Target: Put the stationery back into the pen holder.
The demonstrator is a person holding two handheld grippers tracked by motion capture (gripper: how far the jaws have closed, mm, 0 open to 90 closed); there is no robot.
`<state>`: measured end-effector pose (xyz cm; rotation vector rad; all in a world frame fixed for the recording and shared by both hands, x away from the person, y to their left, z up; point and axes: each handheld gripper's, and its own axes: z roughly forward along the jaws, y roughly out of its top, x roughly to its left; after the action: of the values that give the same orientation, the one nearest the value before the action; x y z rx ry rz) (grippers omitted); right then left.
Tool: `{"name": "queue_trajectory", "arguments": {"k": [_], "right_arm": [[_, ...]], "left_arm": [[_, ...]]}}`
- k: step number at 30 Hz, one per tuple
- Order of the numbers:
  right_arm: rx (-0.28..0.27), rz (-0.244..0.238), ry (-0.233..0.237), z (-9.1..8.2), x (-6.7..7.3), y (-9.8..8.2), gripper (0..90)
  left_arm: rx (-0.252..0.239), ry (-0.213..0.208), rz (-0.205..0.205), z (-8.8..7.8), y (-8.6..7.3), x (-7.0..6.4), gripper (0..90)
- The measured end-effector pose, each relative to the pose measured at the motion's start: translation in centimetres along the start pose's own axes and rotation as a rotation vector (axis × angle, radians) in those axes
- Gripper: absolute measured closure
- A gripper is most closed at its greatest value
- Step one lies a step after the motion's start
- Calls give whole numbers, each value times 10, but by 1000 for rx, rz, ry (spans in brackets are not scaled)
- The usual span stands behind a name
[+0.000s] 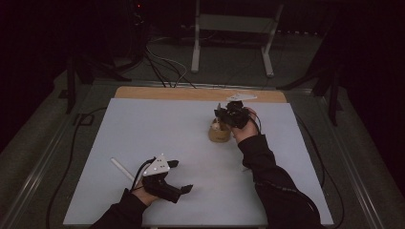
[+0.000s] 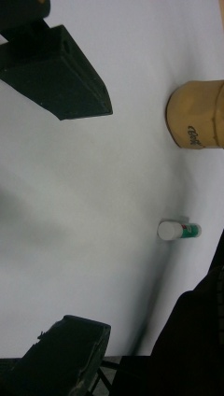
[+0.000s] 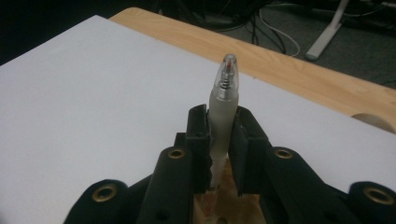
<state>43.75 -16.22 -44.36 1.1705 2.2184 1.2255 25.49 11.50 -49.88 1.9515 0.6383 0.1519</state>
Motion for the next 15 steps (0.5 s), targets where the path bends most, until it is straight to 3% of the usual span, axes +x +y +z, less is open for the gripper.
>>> {"name": "queue_trajectory", "arguments": {"k": [1, 4, 9, 11, 13, 15], "right_arm": [[2, 0, 3, 1, 0, 0, 784], [-15, 18, 56, 3, 1, 0, 632], [-35, 18, 85, -1, 0, 4, 505], [-49, 19, 84, -2, -1, 5, 466], [-82, 44, 49, -9, -4, 9, 331], [-102, 55, 28, -15, -7, 12, 253]], "left_arm": [[-1, 1, 1, 0, 0, 0, 3], [-4, 0, 0, 0, 0, 0, 3], [-5, 0, 1, 0, 1, 0, 3], [-5, 0, 0, 0, 1, 0, 3], [-5, 0, 1, 0, 1, 0, 3], [-7, -1, 1, 0, 1, 0, 3]]}}
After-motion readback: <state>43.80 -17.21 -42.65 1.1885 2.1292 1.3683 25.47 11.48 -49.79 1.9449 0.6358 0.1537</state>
